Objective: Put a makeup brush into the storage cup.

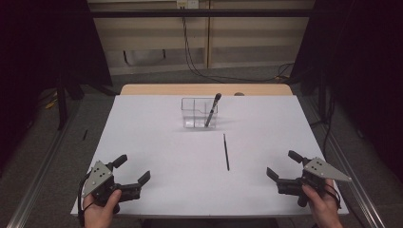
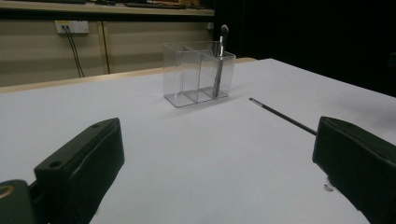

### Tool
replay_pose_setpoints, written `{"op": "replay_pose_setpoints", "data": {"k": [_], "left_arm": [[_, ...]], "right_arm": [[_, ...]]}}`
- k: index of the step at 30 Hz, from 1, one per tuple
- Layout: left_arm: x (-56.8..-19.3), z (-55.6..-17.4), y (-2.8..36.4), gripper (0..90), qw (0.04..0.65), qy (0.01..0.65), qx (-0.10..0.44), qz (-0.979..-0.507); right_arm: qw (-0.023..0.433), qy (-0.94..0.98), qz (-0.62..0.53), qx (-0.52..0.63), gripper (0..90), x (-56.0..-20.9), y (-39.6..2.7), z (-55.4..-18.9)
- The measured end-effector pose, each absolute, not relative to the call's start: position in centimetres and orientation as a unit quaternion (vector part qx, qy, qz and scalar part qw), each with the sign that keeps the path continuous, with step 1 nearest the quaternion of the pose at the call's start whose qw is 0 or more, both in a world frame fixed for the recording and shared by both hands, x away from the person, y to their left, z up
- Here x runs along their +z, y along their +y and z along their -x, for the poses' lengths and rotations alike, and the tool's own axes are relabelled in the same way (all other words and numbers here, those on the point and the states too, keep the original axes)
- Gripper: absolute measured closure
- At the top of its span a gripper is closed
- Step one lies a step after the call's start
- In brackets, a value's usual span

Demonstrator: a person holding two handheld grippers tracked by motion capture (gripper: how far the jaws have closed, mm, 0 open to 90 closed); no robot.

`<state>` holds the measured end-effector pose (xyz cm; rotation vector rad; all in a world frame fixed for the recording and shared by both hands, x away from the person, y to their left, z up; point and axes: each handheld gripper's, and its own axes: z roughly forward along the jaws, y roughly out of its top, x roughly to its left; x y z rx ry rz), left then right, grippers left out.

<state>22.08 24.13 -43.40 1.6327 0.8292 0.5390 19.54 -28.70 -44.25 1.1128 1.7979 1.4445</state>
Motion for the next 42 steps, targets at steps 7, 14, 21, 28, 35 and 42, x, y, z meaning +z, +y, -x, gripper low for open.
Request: {"op": "replay_pose_setpoints", "data": {"k": [7,14,21,28,35,42], "left_arm": [[-43.5,-22.1,23.9,2.8,0.574,0.358,0.221,-0.702],[-43.5,-22.1,23.8,2.8,0.573,0.351,0.224,-0.706],[-43.4,-22.2,23.7,2.7,0.571,0.346,0.228,-0.709],[-43.5,-22.3,23.8,2.7,0.570,0.349,0.228,-0.708],[-43.6,-22.7,23.8,2.7,0.575,0.356,0.227,-0.701],[-43.7,-22.9,23.9,2.7,0.578,0.359,0.229,-0.696]], "right_arm": [[0.286,0.683,-0.395,0.544,0.0,-43.7,-27.3,-20.9],[0.284,0.684,-0.385,0.550,0.0,-43.0,-25.8,-22.6],[0.277,0.686,-0.382,0.555,0.0,-42.6,-24.8,-24.2],[0.281,0.690,-0.374,0.552,0.0,-42.2,-24.0,-25.7],[0.268,0.691,-0.377,0.554,0.0,-42.2,-23.2,-27.0],[0.267,0.697,-0.374,0.551,0.0,-42.0,-22.4,-28.4]]}}
